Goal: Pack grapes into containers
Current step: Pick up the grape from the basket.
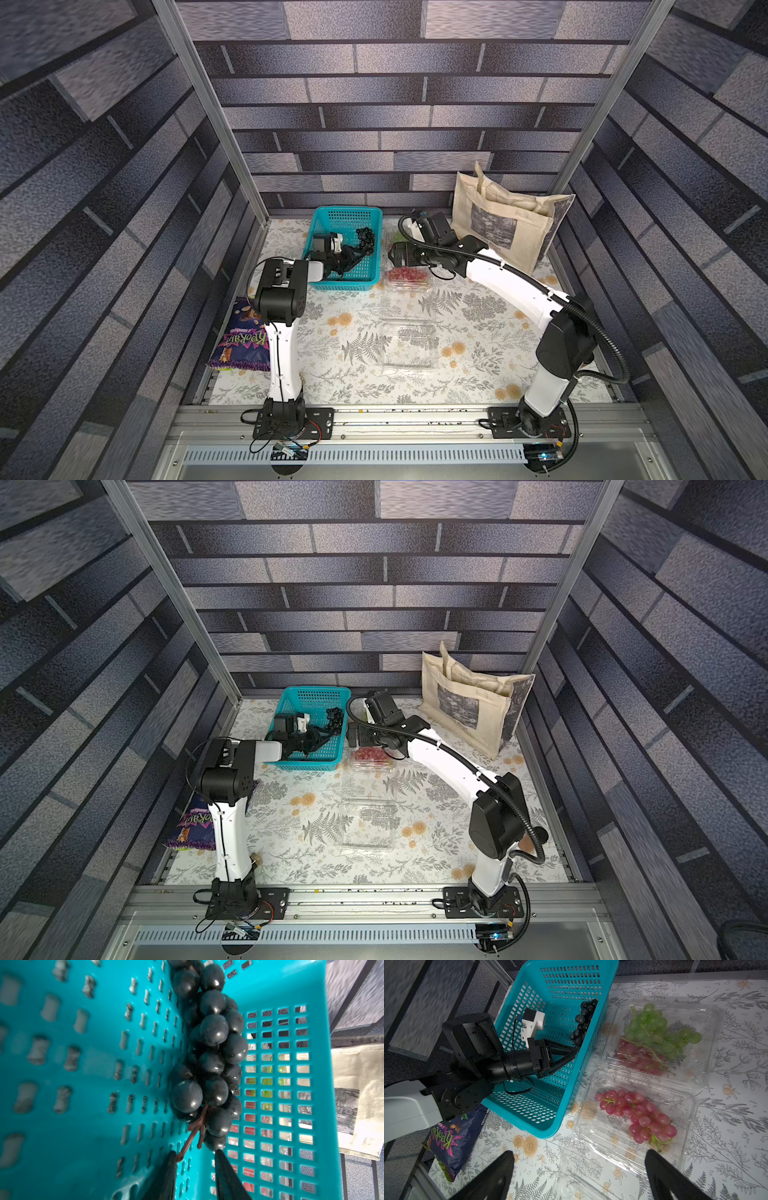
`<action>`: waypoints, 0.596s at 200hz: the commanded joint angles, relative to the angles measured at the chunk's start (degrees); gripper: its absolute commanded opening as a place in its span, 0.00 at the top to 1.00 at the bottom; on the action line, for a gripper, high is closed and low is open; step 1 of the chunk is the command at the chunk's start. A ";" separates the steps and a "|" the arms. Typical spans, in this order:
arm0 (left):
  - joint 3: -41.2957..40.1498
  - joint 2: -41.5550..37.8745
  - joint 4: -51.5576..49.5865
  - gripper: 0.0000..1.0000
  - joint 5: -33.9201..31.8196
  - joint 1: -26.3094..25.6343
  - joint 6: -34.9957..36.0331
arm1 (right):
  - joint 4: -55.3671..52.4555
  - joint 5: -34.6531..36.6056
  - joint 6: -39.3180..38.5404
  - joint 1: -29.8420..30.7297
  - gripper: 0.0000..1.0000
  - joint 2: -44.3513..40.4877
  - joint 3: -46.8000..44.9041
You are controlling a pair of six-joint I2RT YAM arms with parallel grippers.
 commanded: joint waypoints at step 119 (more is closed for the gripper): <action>2.70 -0.56 -9.24 0.60 -7.49 0.99 4.45 | 1.62 -0.51 -0.06 0.38 0.00 1.18 1.65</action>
